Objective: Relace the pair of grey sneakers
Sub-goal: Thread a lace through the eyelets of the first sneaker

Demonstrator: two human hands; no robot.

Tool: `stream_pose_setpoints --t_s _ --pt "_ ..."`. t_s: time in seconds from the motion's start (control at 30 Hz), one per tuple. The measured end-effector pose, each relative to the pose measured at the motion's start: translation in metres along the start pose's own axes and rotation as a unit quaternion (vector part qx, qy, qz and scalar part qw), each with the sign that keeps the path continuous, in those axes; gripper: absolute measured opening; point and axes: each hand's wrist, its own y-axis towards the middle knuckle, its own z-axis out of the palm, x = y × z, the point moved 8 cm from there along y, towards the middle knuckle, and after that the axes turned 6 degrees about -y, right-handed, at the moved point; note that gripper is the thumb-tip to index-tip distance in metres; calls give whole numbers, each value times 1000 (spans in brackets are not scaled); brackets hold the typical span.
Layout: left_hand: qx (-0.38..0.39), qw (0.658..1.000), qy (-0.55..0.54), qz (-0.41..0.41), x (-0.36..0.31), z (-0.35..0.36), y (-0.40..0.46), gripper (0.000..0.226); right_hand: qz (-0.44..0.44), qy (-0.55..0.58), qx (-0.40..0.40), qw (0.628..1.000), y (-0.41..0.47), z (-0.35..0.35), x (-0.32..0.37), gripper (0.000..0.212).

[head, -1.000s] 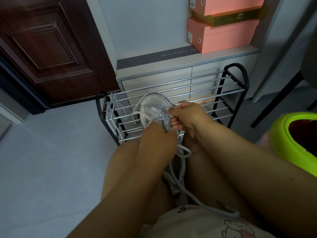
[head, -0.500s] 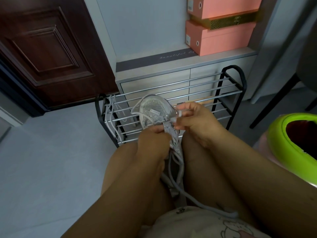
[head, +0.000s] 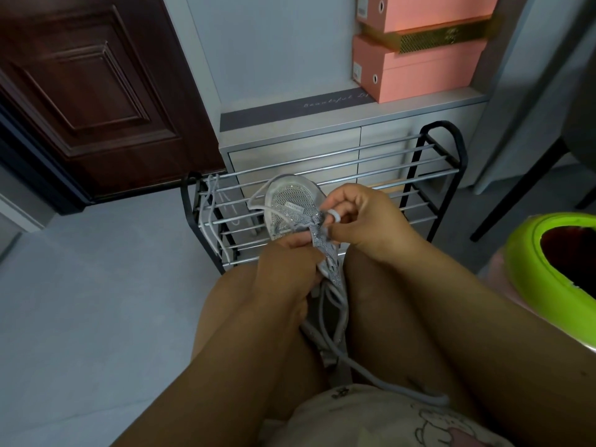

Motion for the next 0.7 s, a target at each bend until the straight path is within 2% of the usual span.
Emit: stream_pose_setpoints --t_s 0.07,0.2,0.3,0.4,0.5,0.6,0.7 --pt "6 1000 10 -4 1 0 2 47 -6 -31 -4 999 0 1 1 31" --pt "39 999 16 -25 -3 2 5 17 3 -19 9 1000 -1 7 2 31" --pt "45 998 24 -29 -5 2 6 21 16 7 21 1000 -4 10 2 32" --pt "33 984 174 -7 -10 -6 10 18 34 26 90 995 -10 19 2 43" --pt "73 953 293 -7 -18 -7 16 14 42 9 163 986 -17 25 2 62" --pt "108 959 259 -43 -20 -11 12 25 31 -41 191 980 -20 30 3 75" --pt "153 974 150 -71 -20 -5 2 17 32 -65 150 986 -17 32 1 72"
